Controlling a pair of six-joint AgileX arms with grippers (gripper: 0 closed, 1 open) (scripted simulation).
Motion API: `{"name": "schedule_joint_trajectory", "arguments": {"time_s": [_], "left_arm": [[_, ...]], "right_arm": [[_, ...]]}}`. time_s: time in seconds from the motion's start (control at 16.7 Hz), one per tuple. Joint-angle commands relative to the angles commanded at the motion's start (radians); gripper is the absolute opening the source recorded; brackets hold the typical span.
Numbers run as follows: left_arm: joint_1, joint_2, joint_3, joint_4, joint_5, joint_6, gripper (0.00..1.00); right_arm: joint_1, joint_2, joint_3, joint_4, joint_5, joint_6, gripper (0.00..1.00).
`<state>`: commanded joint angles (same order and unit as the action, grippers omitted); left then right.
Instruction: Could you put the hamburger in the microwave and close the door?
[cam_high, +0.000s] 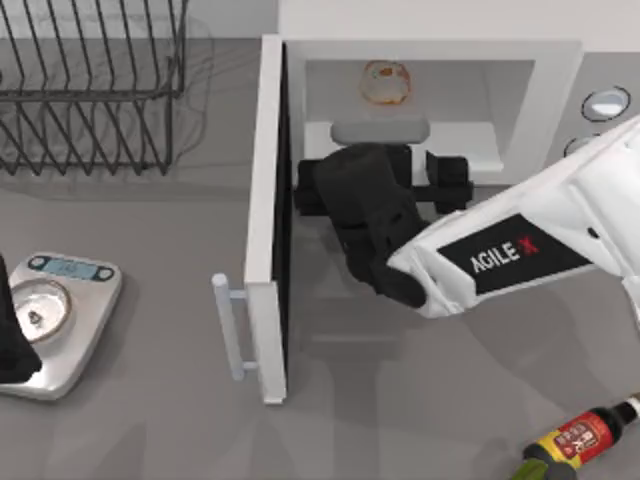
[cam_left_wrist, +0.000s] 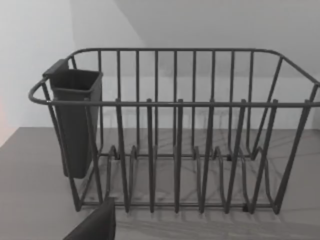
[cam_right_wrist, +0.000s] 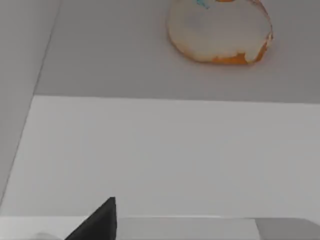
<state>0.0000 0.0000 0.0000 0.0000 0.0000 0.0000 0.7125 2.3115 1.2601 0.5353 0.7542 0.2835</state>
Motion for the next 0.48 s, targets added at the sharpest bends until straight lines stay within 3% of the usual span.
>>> {"name": "schedule_joint_trajectory", "arguments": {"time_s": [0.24,0.48], "left_arm": [[0.000,0.000,0.000,0.000,0.000,0.000,1.00],[0.000,0.000,0.000,0.000,0.000,0.000,1.00]], "right_arm": [[0.082,-0.132,-0.247,0.077,0.077,0.057,1.00],[0.121,-0.188,-0.343,0.117,0.117,0.091,1.00]]}}
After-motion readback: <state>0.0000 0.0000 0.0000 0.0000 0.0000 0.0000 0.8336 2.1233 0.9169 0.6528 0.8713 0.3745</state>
